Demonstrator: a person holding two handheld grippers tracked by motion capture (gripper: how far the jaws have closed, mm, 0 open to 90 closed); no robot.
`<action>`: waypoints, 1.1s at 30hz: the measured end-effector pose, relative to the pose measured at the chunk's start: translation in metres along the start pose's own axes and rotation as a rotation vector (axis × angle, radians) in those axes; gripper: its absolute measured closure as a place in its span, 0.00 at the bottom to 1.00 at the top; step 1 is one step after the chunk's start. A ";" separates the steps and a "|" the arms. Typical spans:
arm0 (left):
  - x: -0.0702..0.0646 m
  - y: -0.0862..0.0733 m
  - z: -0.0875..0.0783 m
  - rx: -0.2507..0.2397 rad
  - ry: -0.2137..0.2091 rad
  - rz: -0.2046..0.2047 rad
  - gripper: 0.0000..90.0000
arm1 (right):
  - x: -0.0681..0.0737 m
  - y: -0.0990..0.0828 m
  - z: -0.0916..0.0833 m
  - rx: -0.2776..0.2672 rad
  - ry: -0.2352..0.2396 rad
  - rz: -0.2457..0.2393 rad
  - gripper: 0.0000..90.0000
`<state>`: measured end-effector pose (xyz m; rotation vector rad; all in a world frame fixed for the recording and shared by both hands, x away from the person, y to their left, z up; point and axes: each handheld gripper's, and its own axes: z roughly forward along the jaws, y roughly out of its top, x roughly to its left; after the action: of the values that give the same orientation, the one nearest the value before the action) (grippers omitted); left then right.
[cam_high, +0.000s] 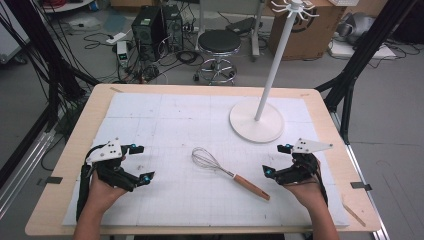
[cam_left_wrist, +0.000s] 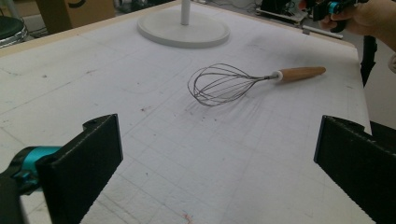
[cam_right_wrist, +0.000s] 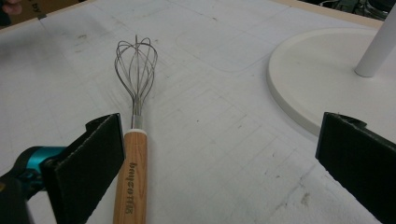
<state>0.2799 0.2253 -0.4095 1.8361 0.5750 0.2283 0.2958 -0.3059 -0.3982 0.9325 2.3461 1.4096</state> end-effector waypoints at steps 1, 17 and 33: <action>0.000 0.000 0.000 0.001 0.000 0.000 0.02 | 0.000 0.000 0.000 -0.001 0.001 0.001 0.00; -0.001 0.000 0.003 0.005 -0.006 -0.001 0.02 | 0.016 0.008 0.009 0.076 0.000 -0.038 0.01; -0.001 0.000 0.006 0.018 -0.014 0.003 0.02 | 0.041 0.008 0.054 0.274 0.032 -0.097 0.07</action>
<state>0.2813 0.2194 -0.4118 1.8551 0.5661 0.2123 0.2950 -0.2390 -0.4143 0.8532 2.6160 1.0927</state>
